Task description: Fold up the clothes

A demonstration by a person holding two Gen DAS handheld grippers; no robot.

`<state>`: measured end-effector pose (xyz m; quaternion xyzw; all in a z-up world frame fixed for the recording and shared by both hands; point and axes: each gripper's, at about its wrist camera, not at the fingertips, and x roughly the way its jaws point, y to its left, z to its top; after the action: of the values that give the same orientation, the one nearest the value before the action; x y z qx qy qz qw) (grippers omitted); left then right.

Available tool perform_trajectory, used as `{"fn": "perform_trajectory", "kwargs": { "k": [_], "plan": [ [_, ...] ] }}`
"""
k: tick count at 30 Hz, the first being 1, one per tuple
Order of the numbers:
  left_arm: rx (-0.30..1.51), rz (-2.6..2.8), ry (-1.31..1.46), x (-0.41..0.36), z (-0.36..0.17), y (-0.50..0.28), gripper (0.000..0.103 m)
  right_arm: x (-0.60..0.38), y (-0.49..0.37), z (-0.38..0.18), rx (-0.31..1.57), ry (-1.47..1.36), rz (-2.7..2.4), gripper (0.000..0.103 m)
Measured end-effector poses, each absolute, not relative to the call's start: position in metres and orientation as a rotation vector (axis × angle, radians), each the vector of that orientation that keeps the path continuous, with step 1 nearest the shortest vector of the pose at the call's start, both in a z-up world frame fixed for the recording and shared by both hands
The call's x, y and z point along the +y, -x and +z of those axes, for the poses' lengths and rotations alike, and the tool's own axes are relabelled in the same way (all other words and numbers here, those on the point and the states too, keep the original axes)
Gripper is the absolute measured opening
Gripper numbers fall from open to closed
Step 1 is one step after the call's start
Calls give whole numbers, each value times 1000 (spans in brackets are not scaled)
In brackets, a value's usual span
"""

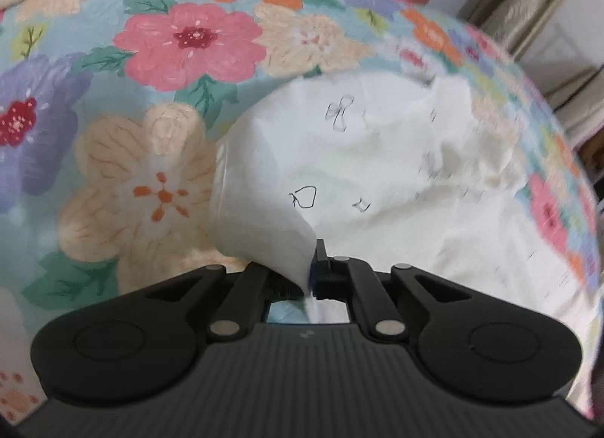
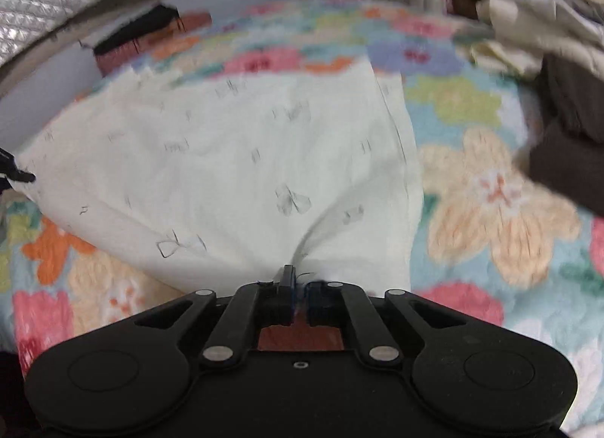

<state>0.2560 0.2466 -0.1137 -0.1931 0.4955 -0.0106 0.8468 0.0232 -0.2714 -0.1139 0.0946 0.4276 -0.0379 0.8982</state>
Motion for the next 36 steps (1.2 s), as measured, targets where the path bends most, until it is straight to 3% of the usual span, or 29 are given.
{"fn": "perform_trajectory", "kwargs": {
  "k": [5, 9, 13, 17, 25, 29, 33, 34, 36],
  "plan": [
    [1031, -70, 407, 249, -100, -241, 5, -276, -25, -102, 972, -197, -72, 24],
    [907, -117, 373, 248, -76, -219, 22, -274, -23, -68, 1023, -89, -45, 37],
    [853, -199, 387, 238, -65, -213, 31, -278, -37, -34, 945, 47, -39, 48],
    [820, -266, 371, 218, -57, -214, 47, -297, -58, -17, 835, 35, -13, 51],
    [932, -426, 348, 142, -65, -253, 49, -330, -156, -65, 827, -115, -14, 55],
    [956, -409, 290, 117, -70, -286, 62, -344, -198, -83, 797, -137, -60, 55],
    [960, -367, 237, 107, -79, -307, 68, -362, -231, -96, 792, -195, -82, 57],
    [965, -367, 247, 109, -82, -309, 68, -365, -235, -100, 799, -218, -52, 47],
    [984, -372, 290, 116, -92, -309, 68, -357, -231, -100, 797, -217, 41, 3]
  ]
}}
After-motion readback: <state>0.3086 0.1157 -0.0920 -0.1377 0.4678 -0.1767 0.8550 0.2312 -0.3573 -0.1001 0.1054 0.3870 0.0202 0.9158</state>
